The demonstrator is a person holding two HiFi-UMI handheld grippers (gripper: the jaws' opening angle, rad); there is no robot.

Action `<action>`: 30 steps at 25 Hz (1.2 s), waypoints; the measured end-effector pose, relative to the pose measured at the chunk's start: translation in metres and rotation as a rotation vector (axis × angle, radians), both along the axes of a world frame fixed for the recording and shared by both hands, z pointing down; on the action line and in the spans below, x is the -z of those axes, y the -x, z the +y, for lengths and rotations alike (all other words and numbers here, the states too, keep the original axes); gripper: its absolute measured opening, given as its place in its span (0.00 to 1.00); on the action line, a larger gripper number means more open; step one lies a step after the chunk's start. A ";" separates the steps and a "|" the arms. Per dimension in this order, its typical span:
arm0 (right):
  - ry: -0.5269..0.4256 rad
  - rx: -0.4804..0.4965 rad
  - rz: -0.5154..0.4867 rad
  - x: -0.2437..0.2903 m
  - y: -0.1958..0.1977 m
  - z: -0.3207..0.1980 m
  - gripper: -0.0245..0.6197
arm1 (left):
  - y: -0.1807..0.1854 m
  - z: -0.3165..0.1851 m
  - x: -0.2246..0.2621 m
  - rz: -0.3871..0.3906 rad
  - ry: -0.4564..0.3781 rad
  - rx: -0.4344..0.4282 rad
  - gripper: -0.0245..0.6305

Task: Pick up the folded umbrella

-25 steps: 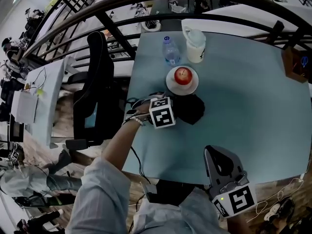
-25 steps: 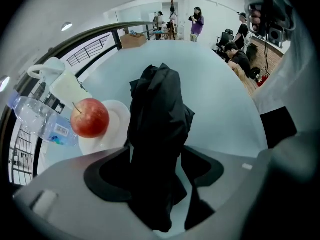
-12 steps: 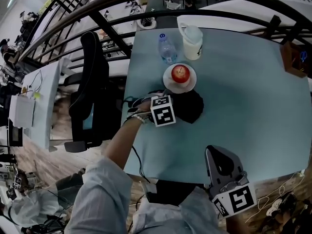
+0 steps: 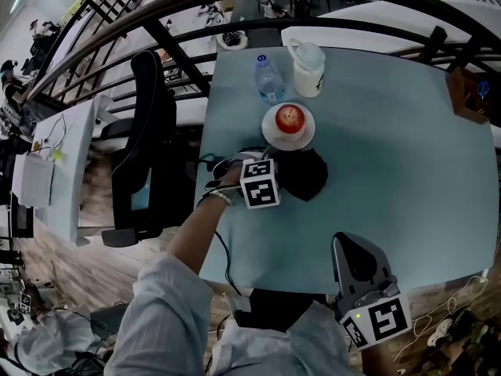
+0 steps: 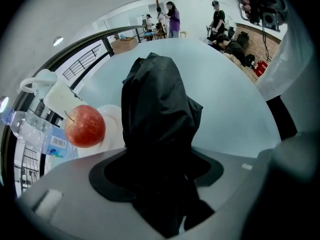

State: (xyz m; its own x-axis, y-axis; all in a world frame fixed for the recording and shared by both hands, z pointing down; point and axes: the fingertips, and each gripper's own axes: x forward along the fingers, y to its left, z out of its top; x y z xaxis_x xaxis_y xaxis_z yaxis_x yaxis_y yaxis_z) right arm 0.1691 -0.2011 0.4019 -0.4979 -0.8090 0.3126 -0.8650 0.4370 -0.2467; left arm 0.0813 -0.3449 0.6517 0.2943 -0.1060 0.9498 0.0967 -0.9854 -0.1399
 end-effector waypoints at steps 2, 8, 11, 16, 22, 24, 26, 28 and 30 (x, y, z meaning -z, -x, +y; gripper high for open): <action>-0.005 -0.013 0.005 0.002 -0.001 0.001 0.04 | 0.001 -0.001 0.001 0.008 -0.020 0.008 0.48; -0.027 -0.031 0.027 0.011 -0.003 0.004 0.04 | 0.002 0.005 0.013 0.054 -0.018 0.062 0.48; -0.039 -0.037 0.035 0.015 -0.003 0.006 0.04 | -0.001 0.008 0.028 0.105 -0.039 0.079 0.48; -0.072 -0.047 0.044 0.029 -0.002 0.006 0.04 | -0.005 0.016 0.068 0.220 -0.046 0.140 0.48; -0.122 -0.057 0.053 0.048 -0.002 0.004 0.04 | -0.009 0.028 0.119 0.379 -0.047 0.206 0.48; -0.140 -0.056 0.057 0.056 -0.002 0.003 0.04 | -0.010 0.032 0.136 0.428 -0.052 0.229 0.48; -0.158 -0.057 0.063 0.063 -0.003 0.003 0.04 | -0.011 0.037 0.154 0.478 -0.057 0.252 0.48; -0.178 -0.061 0.069 0.070 -0.005 0.002 0.04 | -0.010 0.041 0.172 0.525 -0.075 0.269 0.48; -0.197 -0.064 0.073 0.076 -0.006 0.000 0.04 | -0.008 0.044 0.191 0.567 -0.101 0.285 0.48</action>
State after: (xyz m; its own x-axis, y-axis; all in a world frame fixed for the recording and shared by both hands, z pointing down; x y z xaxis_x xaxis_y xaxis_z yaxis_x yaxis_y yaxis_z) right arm 0.1748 -0.2011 0.3260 -0.4257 -0.8870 0.1790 -0.9048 0.4145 -0.0980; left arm 0.0893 -0.3006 0.4608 0.6949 -0.3350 0.6363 -0.2837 -0.9408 -0.1855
